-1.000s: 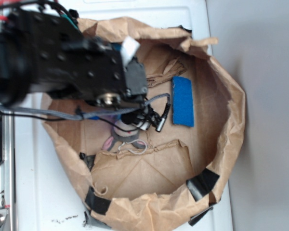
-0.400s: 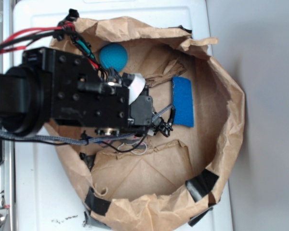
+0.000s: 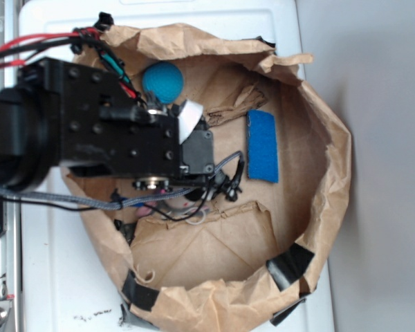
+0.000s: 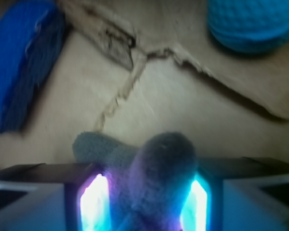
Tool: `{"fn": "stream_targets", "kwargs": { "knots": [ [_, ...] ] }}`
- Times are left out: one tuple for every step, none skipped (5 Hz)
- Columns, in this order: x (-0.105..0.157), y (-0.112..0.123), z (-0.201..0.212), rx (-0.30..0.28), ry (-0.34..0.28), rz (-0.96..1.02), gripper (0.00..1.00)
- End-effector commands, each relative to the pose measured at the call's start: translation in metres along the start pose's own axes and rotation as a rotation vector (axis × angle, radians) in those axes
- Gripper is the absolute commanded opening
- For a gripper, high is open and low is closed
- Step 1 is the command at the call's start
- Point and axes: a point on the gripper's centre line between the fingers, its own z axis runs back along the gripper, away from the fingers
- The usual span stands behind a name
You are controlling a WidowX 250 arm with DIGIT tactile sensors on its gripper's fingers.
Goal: Grab the gray animal.
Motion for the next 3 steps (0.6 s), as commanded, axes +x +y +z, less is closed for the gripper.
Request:
{"fn": "stream_targets", "kwargs": {
  "knots": [
    [0.031, -0.018, 0.083, -0.116, 0.099, -0.008, 0.0],
    [0.046, -0.026, 0.129, -0.106, 0.13, 0.021, 0.0],
    [0.031, -0.021, 0.137, -0.124, 0.019, -0.07, 0.0]
  ]
}}
